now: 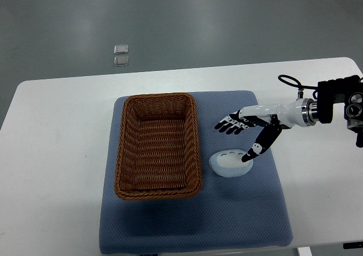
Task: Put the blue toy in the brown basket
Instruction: 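Lower the right hand over the toy and curl fingers around it, then lift the grasped toy with the right hand off the mat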
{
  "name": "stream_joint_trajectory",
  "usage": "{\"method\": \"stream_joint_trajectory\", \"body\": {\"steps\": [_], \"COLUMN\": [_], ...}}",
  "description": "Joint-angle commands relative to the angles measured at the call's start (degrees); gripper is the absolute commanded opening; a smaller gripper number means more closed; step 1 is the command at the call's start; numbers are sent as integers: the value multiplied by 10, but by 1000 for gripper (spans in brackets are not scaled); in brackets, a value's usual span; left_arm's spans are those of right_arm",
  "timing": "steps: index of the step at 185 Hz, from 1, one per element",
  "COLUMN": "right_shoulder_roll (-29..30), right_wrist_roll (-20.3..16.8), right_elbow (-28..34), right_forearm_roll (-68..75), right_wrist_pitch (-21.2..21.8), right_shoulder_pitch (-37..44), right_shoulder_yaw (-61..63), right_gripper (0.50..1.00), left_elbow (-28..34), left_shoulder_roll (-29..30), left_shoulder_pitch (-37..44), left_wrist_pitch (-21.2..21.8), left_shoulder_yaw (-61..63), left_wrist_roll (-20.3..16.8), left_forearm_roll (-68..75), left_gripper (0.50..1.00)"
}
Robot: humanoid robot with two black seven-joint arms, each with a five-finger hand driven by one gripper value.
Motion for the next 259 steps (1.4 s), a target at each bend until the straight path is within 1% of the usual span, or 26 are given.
{"method": "stream_joint_trajectory", "body": {"steps": [1,102,167,184,195,204,207,208,209,210,211,212,213,214,215,216,217,218,219,225,226,227,228,230,232,259], "right_shoulder_roll": [5,45,49,52,55,57,58,58,59,59,59,59,59,59,59,59,59,60,60,60,60,61,61,61,61,54], "right_wrist_roll": [0,0,1,2,2,3,3,3,4,4,5,5,7,7,8,8,9,9,10,11,11,11,11,11,12,13], "right_elbow": [-3,-36,-43,-43,-43,-44,-45,-45,-45,-45,-46,-46,-46,-46,-47,-47,-47,-47,-47,-47,-47,-48,-48,-48,-48,-48], "right_forearm_roll": [-6,-28,-33,-40,-50,-55,-57,-57,-58,-58,-59,-59,-60,-60,-61,-61,-62,-62,-63,-69,-69,-70,-70,-75,-76,-84], "right_wrist_pitch": [-7,-40,-54,-56,-61,-66,-69,-69,-69,-69,-70,-70,-71,-71,-72,-72,-73,-73,-73,-73,-73,-74,-74,-74,-74,-82], "right_shoulder_pitch": [-11,-62,-85,-90,-95,-100,-100,-100,-101,-101,-101,-101,-101,-101,-101,-101,-102,-102,-102,-104,-104,-104,-104,-105,-104,-100], "right_shoulder_yaw": [0,2,2,3,3,4,4,4,4,4,4,4,4,4,4,4,4,4,4,4,4,4,4,4,4,7], "right_gripper": [907,903,889,852,797,770,742,742,721,721,699,699,672,672,648,648,627,627,611,564,564,546,545,513,500,500], "left_elbow": [0,1,0,0,0,0,0,0,0,0,0,0,0,0,0,0,0,0,0,0,0,0,0,0,0,0], "left_shoulder_roll": [0,0,0,0,0,0,0,0,0,0,0,0,0,0,0,0,0,0,0,0,0,0,0,0,0,0], "left_shoulder_pitch": [0,0,-1,-1,0,-1,0,0,0,0,0,0,0,0,0,0,0,0,0,0,0,0,0,0,0,0], "left_wrist_pitch": [0,1,1,1,1,1,1,1,1,1,1,1,1,1,1,1,1,1,1,1,1,1,1,1,1,1], "left_shoulder_yaw": [1,1,2,2,2,2,2,2,2,2,2,2,2,2,2,2,2,2,2,2,2,2,2,2,2,2], "left_wrist_roll": [0,0,0,0,0,0,0,0,0,0,0,0,0,0,0,0,0,0,0,0,0,0,0,0,0,0], "left_forearm_roll": [0,0,0,0,0,0,0,0,0,0,0,0,0,0,0,0,0,0,0,0,0,0,0,0,0,0], "left_gripper": [1000,1000,1000,1000,1000,1000,1000,1000,1000,1000,1000,1000,1000,1000,1000,1000,1000,1000,1000,1000,1000,1000,1000,1000,1000,1000]}}
